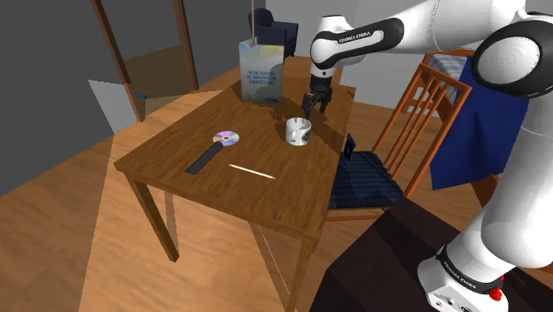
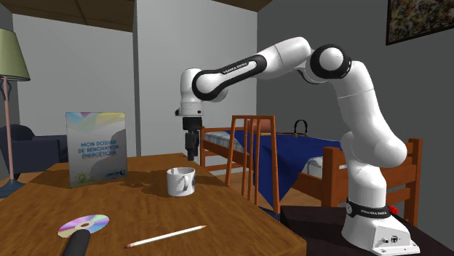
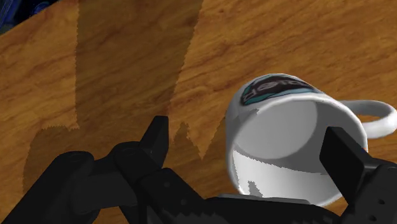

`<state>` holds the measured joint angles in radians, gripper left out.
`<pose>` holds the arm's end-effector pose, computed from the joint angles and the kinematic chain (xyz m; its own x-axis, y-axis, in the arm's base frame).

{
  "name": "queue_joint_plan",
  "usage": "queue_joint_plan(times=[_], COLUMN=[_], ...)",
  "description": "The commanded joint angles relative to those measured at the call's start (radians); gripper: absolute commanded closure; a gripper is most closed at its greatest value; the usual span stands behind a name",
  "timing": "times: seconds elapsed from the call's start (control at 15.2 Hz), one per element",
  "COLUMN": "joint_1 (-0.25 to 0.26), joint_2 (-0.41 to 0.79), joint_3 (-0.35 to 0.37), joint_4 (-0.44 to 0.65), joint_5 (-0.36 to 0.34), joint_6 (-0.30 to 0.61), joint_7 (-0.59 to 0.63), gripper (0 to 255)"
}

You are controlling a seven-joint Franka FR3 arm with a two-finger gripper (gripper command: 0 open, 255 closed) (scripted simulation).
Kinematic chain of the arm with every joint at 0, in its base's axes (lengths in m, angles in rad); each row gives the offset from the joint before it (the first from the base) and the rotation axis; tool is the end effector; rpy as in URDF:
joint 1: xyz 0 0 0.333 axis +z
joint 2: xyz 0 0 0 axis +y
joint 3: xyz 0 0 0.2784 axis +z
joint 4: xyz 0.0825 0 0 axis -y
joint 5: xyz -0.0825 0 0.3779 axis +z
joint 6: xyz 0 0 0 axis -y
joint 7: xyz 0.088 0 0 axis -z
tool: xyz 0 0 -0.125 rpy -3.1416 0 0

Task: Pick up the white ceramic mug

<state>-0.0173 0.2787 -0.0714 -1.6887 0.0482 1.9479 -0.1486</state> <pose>0.6200 -0.0484 0.3818 0.9989 0.0445 -0.0150 0.0441 -0.9987 -0.0274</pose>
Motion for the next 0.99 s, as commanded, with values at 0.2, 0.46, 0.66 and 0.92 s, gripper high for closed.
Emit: queue_joint_plan(times=[0.2, 0.46, 0.66, 0.92], joint_1=[-0.011, -0.010, -0.011, -0.011], joint_2=[0.166, 0.182, 0.193, 0.194], joint_3=[0.008, 0.009, 0.009, 0.009], joint_4=[0.162, 0.131, 0.113, 0.115], joint_5=[0.022, 0.024, 0.026, 0.026], joint_6=[-0.029, 0.017, 0.046, 0.044], joint_7=[-0.022, -0.025, -0.027, -0.027], gripper=[0, 0, 0, 255])
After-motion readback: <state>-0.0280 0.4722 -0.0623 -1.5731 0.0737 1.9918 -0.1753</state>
